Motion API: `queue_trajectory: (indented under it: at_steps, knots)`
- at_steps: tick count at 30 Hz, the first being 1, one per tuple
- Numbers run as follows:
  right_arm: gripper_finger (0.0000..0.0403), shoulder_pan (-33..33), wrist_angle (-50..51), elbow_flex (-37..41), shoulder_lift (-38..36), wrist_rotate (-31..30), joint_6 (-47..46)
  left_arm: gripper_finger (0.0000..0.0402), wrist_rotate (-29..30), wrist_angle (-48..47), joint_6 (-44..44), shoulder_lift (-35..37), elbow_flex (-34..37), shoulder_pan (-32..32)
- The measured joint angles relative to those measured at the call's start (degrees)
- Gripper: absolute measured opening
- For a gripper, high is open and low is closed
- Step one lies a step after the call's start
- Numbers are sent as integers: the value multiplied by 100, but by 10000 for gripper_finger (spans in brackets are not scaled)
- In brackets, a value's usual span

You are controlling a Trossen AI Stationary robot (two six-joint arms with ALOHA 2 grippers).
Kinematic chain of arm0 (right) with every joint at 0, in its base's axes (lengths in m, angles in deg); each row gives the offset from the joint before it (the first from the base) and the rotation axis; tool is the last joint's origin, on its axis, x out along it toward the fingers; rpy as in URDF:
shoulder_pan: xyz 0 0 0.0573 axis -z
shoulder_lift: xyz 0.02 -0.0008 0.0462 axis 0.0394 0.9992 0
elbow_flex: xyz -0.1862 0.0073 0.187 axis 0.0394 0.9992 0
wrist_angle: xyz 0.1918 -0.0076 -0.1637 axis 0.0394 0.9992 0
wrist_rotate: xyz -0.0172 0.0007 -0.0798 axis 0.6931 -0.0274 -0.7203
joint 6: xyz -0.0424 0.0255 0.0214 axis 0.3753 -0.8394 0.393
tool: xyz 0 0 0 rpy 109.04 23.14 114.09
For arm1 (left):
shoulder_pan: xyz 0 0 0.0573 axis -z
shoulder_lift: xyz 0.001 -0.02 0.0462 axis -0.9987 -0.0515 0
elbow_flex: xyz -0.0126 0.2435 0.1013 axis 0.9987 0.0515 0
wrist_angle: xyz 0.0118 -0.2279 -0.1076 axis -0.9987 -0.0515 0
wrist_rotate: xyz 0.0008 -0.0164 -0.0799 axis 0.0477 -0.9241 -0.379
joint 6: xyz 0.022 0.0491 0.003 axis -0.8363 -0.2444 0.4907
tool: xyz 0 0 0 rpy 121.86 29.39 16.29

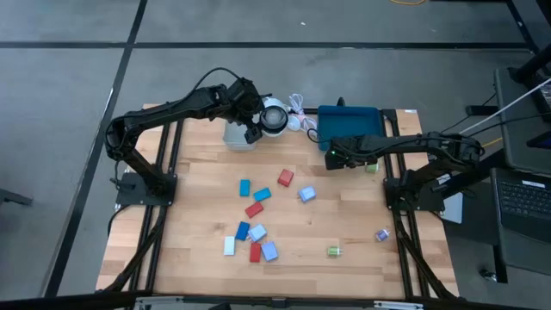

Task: Pick & Place Office items
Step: Put the light pink charger adapter into the blue bin

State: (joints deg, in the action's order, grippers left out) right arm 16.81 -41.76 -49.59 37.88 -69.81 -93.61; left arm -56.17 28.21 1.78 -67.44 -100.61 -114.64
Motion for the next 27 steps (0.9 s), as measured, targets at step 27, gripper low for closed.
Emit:
queue_trajectory:
  at_steps: [27]
  knots:
    - [281, 46, -736, 376, 372, 212, -259, 294, -298, 70, -42, 4, 496, -147]
